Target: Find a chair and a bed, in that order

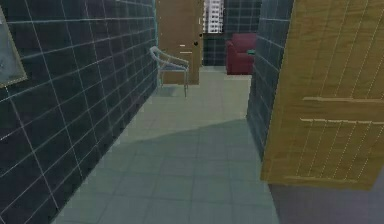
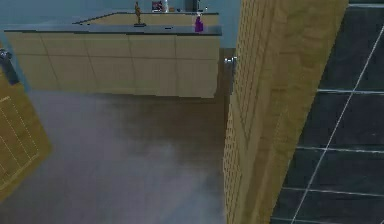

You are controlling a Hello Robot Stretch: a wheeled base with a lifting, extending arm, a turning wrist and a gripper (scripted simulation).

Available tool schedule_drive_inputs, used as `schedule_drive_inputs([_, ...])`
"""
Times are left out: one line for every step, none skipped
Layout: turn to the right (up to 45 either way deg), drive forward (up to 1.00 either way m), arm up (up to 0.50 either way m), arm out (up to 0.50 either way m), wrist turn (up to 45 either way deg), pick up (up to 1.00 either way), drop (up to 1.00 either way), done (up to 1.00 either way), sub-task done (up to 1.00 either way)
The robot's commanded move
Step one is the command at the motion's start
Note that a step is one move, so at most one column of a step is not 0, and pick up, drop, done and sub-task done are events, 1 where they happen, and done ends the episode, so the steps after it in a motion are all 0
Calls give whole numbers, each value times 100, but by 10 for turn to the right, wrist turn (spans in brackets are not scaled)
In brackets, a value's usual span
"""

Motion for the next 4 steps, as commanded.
schedule_drive_inputs([420,0,0,0,0,0,0,0,0])
schedule_drive_inputs([0,55,0,0,0,0,0,0,0])
schedule_drive_inputs([450,0,0,0,0,0,0,0,0])
schedule_drive_inputs([90,0,0,0,0,0,0,0,0])
